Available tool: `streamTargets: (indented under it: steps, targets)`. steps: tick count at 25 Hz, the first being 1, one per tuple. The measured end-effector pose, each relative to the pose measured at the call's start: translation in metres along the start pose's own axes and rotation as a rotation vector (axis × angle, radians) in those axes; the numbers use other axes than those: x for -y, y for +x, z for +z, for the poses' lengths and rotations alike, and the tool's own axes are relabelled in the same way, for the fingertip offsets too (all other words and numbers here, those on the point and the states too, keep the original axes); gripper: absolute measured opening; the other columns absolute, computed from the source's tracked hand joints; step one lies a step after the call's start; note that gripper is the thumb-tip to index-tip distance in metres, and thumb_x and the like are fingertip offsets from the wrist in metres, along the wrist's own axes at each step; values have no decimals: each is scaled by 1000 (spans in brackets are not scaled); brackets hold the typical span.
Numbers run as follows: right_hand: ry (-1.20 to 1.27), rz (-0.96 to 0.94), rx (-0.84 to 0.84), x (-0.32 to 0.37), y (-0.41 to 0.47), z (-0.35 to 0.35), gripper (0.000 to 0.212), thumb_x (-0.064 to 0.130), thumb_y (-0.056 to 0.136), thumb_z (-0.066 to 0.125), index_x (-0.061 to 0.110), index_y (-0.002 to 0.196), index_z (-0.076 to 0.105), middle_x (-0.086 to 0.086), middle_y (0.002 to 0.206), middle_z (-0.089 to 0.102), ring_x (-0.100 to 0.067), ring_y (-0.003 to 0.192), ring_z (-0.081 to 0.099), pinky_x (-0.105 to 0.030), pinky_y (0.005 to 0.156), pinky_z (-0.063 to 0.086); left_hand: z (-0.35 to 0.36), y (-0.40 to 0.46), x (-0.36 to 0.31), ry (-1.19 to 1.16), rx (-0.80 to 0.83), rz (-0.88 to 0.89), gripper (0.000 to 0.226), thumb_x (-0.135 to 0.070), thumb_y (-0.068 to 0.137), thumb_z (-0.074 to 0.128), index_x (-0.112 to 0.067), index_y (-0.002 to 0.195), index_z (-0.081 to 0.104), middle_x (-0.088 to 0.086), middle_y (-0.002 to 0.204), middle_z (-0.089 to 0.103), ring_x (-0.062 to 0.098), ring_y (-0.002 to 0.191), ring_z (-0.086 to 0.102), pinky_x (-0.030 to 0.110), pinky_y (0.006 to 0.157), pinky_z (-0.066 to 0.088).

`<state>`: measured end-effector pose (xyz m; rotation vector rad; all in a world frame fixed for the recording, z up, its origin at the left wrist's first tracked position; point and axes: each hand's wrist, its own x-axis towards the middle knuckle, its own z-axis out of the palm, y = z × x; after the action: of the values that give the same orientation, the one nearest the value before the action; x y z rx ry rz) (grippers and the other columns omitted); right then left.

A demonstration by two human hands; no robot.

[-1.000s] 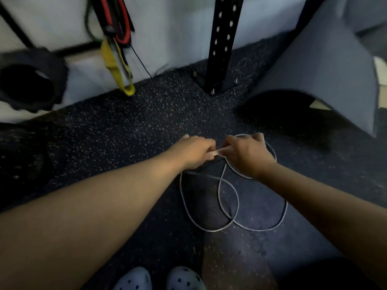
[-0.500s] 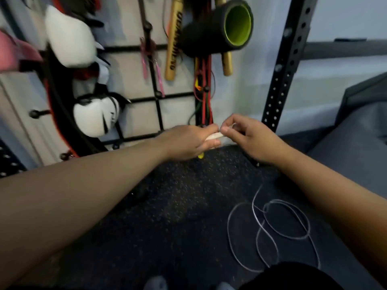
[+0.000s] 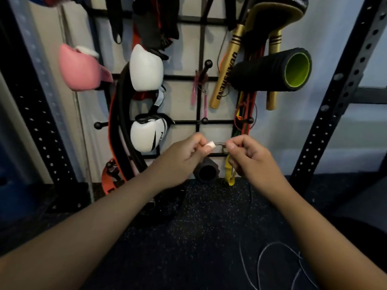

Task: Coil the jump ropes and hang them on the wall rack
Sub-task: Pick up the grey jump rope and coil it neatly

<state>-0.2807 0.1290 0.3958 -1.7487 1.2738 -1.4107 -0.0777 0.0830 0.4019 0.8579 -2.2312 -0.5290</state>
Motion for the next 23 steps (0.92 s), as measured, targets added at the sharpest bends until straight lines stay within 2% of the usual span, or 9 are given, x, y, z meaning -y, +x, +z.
streamTargets:
  steps: [3,6,9,12,15,17,20,23]
  targets:
    - [10,-18,53,1,-2,29,22,27,106,51,20,89,62,1,62,46,-8,51,36,-22,49,30,-7,-24,15,-173,-29,-70,17,-41,105,46,-26,106,55,-19,69,56,-4,57,46,25,60,37]
    - [5,-47,75,3,-4,52,27,28,110,42,18,96,63,5,61,48,-7,53,40,-19,52,33,-9,-31,22,-349,-104,-130,19,-35,106,48,-19,108,59,-20,63,55,-4,51,46,12,50,34]
    - [17,-15,55,-5,-9,64,34,29,112,33,19,102,64,-1,62,49,-10,53,42,-22,51,35,0,-29,21,-665,-219,-252,20,-37,105,48,-22,105,61,-14,63,47,5,44,31,17,37,24]
    - [38,71,69,-17,-14,66,34,30,111,33,19,104,64,-4,63,51,-18,52,41,-27,47,34,5,-11,20,-1026,-423,-277,21,-37,107,43,-18,111,54,-9,65,42,7,45,29,19,36,24]
    - [46,101,131,-19,-22,63,31,37,108,35,27,111,64,-7,76,65,-23,50,44,-28,44,37,-5,8,18,-1347,-644,-264,14,-33,109,41,-22,117,43,-5,69,41,8,50,35,22,45,35]
    - [76,111,163,-16,-28,64,29,39,107,38,30,121,61,-10,85,72,-24,49,45,-28,43,39,-3,9,18,-1404,-713,-287,9,-32,109,41,-23,112,41,-3,77,43,9,57,41,25,53,43]
    - [109,122,159,-12,-31,64,27,31,107,44,30,129,59,-11,87,75,-22,48,44,-26,42,37,6,0,14,-1331,-731,-354,4,-24,109,40,-21,111,41,7,99,49,15,72,56,34,72,60]
    - [147,149,116,-8,-30,60,28,28,107,45,30,130,62,-8,87,76,-20,48,39,-26,43,33,7,-7,10,-1420,-696,-350,9,-18,109,41,-18,118,41,11,110,50,24,88,69,51,88,60]
